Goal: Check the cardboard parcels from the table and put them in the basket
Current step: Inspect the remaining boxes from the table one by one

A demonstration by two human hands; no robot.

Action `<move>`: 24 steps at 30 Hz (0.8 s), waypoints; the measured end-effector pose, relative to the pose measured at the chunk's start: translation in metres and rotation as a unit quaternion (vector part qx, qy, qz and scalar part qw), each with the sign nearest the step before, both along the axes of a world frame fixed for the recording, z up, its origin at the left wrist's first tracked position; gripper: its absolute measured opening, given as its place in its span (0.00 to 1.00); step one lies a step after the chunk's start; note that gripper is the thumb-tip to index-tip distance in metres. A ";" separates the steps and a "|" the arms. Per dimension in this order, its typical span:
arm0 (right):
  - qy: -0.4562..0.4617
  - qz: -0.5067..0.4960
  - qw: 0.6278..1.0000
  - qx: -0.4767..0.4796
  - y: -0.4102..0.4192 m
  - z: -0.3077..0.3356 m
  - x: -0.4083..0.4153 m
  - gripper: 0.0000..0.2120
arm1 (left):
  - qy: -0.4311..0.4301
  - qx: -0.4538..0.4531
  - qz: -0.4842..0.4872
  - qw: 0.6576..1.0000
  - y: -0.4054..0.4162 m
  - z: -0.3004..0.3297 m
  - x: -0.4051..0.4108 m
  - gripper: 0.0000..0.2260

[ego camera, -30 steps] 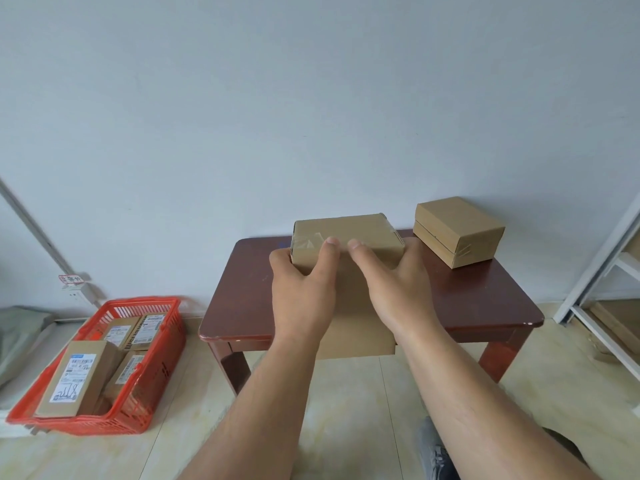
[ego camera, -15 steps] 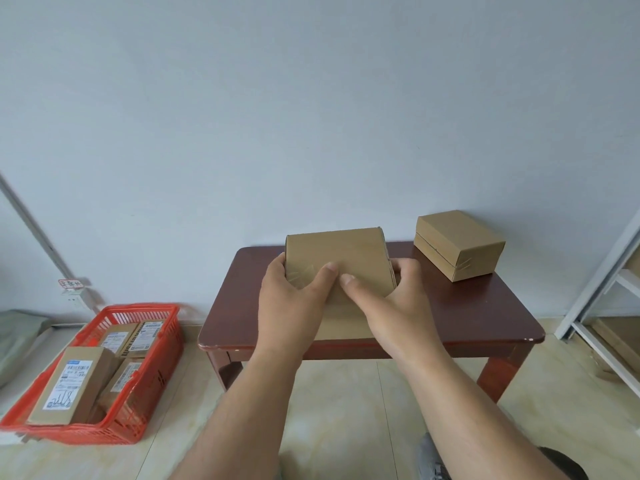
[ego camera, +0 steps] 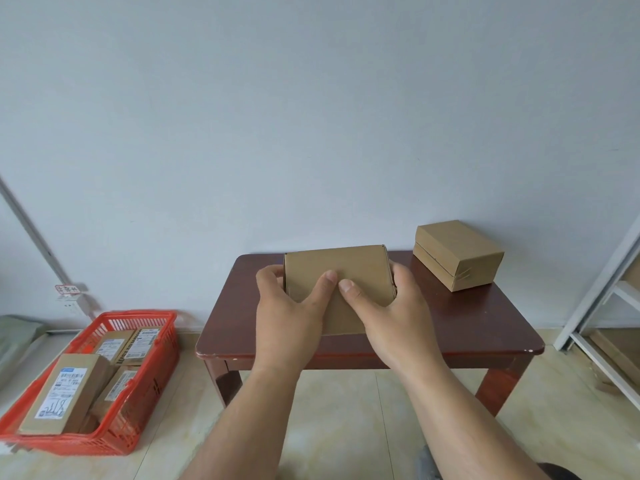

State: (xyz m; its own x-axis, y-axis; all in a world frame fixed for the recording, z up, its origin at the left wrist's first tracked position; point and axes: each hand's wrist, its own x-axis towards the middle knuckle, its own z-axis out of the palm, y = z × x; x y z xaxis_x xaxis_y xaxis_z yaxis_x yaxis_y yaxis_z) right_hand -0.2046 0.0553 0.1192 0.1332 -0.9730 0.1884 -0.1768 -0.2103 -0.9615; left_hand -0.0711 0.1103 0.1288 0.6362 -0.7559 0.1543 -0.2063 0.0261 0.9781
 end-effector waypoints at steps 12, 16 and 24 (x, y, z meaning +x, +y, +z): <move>0.031 -0.036 0.999 0.019 0.001 0.001 -0.001 0.25 | -0.014 0.004 -0.006 1.000 0.008 -0.007 -0.008 0.22; 0.038 -0.037 0.999 -0.002 0.009 -0.004 0.000 0.24 | -0.005 0.016 0.023 1.000 0.006 -0.002 -0.004 0.21; 0.011 -0.046 0.999 0.019 0.003 -0.004 0.002 0.32 | -0.021 -0.001 0.030 0.999 0.018 -0.018 -0.018 0.19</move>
State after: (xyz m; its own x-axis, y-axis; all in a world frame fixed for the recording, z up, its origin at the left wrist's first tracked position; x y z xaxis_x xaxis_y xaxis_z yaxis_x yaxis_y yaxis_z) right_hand -0.2027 0.0582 0.1154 0.0459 -0.9877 0.1492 -0.2158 -0.1556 -0.9640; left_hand -0.0894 0.1287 0.1113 0.6739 -0.7157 0.1835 -0.2484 0.0145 0.9686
